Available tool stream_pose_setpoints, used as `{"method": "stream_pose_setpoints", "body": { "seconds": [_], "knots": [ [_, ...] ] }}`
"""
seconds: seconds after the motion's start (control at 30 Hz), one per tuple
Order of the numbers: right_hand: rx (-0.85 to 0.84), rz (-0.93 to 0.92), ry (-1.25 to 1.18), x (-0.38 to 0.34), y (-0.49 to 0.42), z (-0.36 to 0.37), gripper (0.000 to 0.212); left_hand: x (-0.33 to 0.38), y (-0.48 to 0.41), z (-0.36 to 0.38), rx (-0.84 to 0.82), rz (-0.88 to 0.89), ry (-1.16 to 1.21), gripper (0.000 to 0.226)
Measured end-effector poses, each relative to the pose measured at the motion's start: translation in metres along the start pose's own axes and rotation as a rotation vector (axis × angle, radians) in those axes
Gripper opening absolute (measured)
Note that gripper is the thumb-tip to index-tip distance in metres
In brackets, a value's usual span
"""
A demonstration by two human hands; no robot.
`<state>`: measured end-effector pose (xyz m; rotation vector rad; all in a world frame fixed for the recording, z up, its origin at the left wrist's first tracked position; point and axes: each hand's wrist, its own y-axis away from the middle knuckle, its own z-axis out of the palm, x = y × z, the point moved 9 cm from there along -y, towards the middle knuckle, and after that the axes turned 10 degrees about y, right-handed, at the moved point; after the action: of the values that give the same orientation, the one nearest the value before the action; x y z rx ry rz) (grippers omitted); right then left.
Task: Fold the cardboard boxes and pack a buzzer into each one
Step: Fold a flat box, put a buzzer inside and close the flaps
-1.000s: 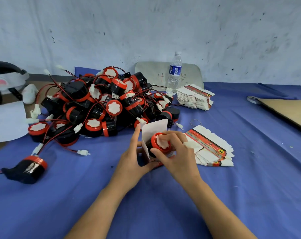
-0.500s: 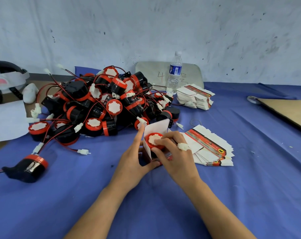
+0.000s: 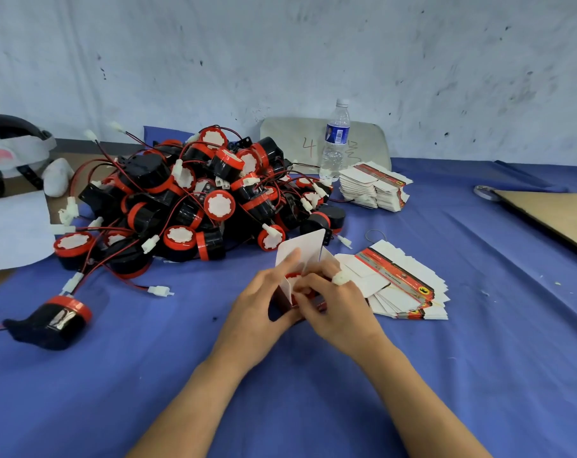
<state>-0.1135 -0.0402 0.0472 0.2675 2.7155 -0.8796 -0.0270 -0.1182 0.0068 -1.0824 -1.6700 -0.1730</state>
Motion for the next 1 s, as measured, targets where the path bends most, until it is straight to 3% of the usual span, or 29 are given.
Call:
{"method": "stream_pose_setpoints", "body": {
  "seconds": [0.07,0.17,0.3,0.47,0.57,0.7,0.9,1.0],
  "knots": [
    [-0.011,-0.016,0.004,-0.001,0.001,0.001,0.018,0.011,0.001,0.002,-0.005,0.073,-0.082,0.077],
    [0.111,-0.043,-0.038,-0.002,0.001,-0.013,0.033,0.016,0.002,-0.003,0.076,0.076,-0.139,0.053],
    [0.358,-0.014,-0.198,0.002,0.005,-0.039,0.042,0.004,0.002,0.002,0.038,-0.063,-0.17,0.029],
    [0.525,0.097,-0.256,0.016,0.008,-0.056,0.045,0.011,0.001,0.002,0.072,-0.019,-0.218,0.01],
    [0.531,0.189,-0.298,0.031,0.01,-0.054,0.041,0.023,0.001,0.0,0.111,0.079,-0.248,0.017],
    [0.486,0.094,-0.314,0.022,0.009,-0.052,0.039,0.026,0.002,-0.001,0.121,0.114,-0.158,0.037],
    [0.44,0.046,-0.109,0.021,0.008,-0.05,0.066,0.018,0.002,-0.005,0.172,0.061,-0.203,0.034],
    [0.323,0.058,-0.215,0.019,0.003,-0.042,0.063,0.013,0.002,-0.014,0.244,0.005,-0.222,0.023]
  ]
}}
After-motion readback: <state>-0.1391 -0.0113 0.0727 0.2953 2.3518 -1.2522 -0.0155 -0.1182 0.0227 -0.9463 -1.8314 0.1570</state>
